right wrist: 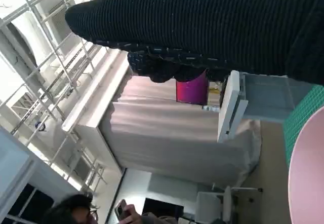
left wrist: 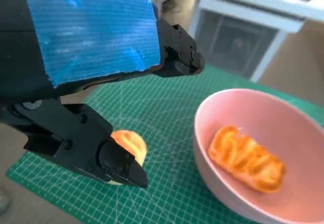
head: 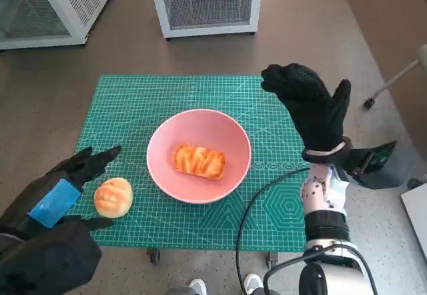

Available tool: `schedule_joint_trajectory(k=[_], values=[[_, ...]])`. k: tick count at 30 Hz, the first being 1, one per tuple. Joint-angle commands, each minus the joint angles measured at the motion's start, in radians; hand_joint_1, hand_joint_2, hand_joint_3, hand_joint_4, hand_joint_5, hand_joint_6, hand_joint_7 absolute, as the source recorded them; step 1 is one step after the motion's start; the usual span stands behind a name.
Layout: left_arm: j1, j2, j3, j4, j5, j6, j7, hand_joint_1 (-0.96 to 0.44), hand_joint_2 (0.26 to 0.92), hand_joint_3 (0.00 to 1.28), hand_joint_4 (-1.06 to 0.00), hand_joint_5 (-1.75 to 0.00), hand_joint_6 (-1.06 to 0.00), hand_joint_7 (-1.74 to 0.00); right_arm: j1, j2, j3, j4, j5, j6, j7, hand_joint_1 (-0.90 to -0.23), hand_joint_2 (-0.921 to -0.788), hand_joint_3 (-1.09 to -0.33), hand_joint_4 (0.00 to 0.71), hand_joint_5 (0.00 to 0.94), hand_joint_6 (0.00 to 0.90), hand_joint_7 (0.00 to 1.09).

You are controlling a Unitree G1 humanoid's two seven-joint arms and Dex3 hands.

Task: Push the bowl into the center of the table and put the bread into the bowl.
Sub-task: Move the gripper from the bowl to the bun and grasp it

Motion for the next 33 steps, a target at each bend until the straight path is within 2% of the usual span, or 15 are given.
schedule_joint_trajectory(k=[1, 16, 26, 29, 31, 32, 33], values=[[0.002, 0.008, -0.038, 0.045, 0.012, 0.011, 0.025, -0.15, 0.760, 0.01, -0.10, 0.00, -0.26, 0.00, 0.018, -0.008, -0.007, 0.007, 0.010, 0.016, 0.013, -0.445, -0.921, -0.400, 0.399, 0.000, 0.592, 0.00], [-0.043, 0.008, -0.172, 0.262, 0.031, -0.036, 0.104, -0.13, 0.773, 0.01, -0.11, -0.01, -0.27, -0.01, 0.015, -0.014, -0.009, 0.000, 0.005, 0.032, 0.015, -0.448, -0.921, -0.401, 0.398, 0.000, 0.596, 0.00], [-0.089, 0.012, -0.265, 0.416, 0.071, 0.015, 0.116, -0.05, 0.781, 0.01, -0.16, -0.01, -0.34, -0.03, 0.014, -0.020, -0.008, 0.000, 0.000, 0.025, 0.015, -0.444, -0.921, -0.400, 0.401, 0.001, 0.598, 0.00], [-0.120, 0.016, -0.300, 0.477, 0.078, 0.040, 0.103, -0.02, 0.786, 0.01, -0.21, -0.03, -0.38, -0.04, 0.012, -0.021, -0.008, 0.002, -0.001, 0.024, 0.015, -0.442, -0.921, -0.401, 0.402, 0.001, 0.598, 0.00], [-0.133, 0.016, -0.314, 0.499, 0.079, 0.048, 0.101, 0.01, 0.797, 0.01, -0.31, -0.03, -0.44, -0.04, 0.010, -0.021, -0.008, 0.003, -0.001, 0.024, 0.015, -0.440, -0.921, -0.402, 0.401, 0.001, 0.598, 0.00], [-0.140, 0.016, -0.324, 0.512, 0.083, 0.052, 0.102, 0.01, 0.799, 0.01, -0.32, -0.02, -0.45, -0.04, 0.010, -0.021, -0.007, 0.002, -0.001, 0.023, 0.015, -0.440, -0.921, -0.402, 0.401, 0.001, 0.598, 0.00], [-0.146, 0.019, -0.337, 0.527, 0.091, 0.052, 0.106, 0.02, 0.808, 0.02, -0.39, -0.04, -0.49, -0.05, 0.010, -0.021, -0.007, 0.002, -0.001, 0.024, 0.015, -0.439, -0.921, -0.403, 0.401, 0.001, 0.598, 0.00]])
